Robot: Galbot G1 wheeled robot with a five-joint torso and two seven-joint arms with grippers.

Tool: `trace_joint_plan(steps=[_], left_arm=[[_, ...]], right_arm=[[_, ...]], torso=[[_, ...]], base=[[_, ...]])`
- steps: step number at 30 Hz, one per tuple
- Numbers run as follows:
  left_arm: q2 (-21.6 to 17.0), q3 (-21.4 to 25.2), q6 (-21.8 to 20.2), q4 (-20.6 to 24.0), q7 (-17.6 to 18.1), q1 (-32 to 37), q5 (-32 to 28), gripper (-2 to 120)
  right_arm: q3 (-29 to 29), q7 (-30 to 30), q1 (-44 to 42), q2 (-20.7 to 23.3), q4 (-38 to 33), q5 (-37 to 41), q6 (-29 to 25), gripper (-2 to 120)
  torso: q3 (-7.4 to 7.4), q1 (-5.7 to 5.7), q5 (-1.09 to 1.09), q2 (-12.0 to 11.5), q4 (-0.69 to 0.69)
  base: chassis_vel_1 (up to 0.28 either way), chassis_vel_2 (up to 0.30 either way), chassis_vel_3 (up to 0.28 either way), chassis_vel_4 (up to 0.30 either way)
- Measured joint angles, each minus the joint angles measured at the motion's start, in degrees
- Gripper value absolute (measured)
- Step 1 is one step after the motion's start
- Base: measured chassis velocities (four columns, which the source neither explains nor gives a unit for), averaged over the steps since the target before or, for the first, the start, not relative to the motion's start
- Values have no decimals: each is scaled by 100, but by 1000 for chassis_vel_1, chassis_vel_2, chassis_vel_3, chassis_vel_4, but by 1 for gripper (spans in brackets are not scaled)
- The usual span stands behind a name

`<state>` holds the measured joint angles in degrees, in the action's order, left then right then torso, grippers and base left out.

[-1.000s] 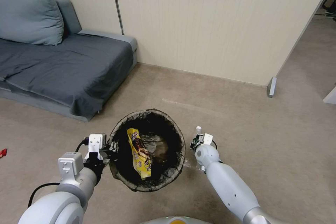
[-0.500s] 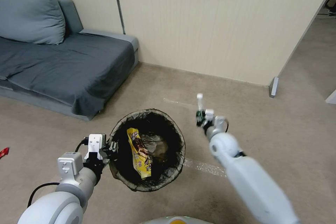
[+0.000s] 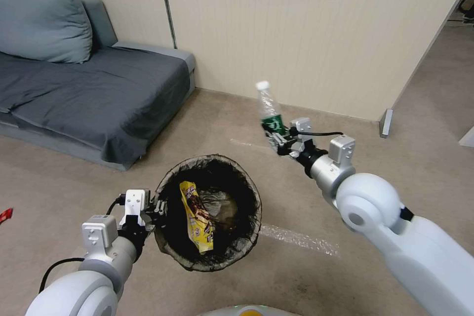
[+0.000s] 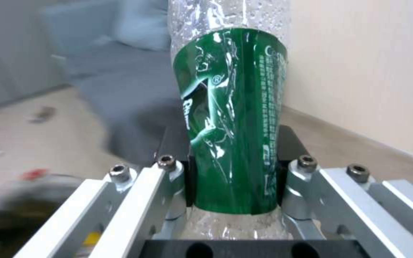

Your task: Pick up the trash bin, then pick up the garbage from the floor and place it into the trash bin.

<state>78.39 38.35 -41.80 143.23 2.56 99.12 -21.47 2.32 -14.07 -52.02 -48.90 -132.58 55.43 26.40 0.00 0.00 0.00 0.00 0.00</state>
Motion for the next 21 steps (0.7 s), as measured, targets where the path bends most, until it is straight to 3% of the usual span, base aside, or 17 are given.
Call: trace_joint_plan(steps=[3, 21], left_arm=[[21, -20, 0, 0, 5, -2, 44, 1], [120, -48, 2, 0, 7, -18, 148, 1]], right_arm=[[-230, -30, 14, 17, -422, 694, 162, 22], [-1328, -208, -135, 24, -791, 962, 464, 22]], torso=[[0, 0, 0, 0, 0], [0, 0, 0, 0, 0]], base=[[0, 0, 0, 0], [0, 0, 0, 0]])
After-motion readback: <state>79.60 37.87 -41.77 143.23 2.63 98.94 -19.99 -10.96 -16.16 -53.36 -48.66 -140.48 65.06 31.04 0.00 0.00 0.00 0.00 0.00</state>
